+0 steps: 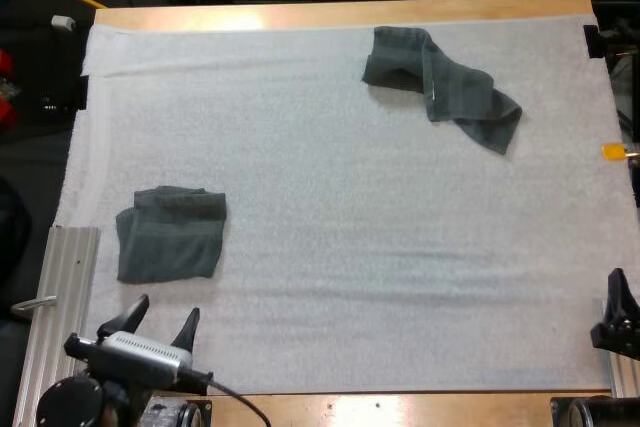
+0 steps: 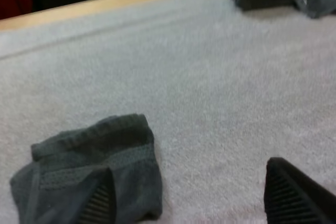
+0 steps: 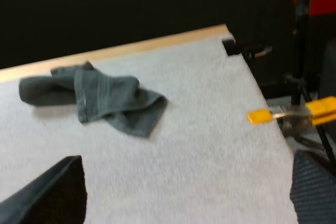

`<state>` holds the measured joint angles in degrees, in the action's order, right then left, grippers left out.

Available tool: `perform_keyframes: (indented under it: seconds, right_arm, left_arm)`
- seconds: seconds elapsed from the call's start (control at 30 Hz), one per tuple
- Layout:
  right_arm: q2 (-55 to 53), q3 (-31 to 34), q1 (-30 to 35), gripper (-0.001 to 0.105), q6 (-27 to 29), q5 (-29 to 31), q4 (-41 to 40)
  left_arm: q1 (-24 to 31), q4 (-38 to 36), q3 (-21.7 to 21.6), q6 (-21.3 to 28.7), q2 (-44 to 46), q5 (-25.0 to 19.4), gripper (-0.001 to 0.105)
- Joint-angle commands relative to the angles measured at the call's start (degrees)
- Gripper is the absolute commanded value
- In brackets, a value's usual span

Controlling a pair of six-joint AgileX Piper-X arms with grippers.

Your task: Pick towel from pile, fold and stack

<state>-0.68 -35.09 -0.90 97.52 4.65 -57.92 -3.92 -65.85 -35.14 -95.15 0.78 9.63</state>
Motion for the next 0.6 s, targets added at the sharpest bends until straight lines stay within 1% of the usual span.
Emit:
perform_keyframes:
  seconds: [0.0,0.17,0.57]
  right_arm:
    - [-2.4,0.6,0.1,0.077,0.4,0.2,0.3]
    - [-2.3,4.2,0.1,0.077,0.2,0.3,-2.4]
    - [-2.3,4.4,0.1,0.077,0.2,0.3,-2.1]
  left_arm:
    - [-0.1,0.6,0.6,0.3,8.0,0.0,0.058]
    - [-0.1,0.6,3.2,0.3,8.0,0.1,0.058]
    - [-0.1,0.5,3.3,0.3,7.8,0.1,0.058]
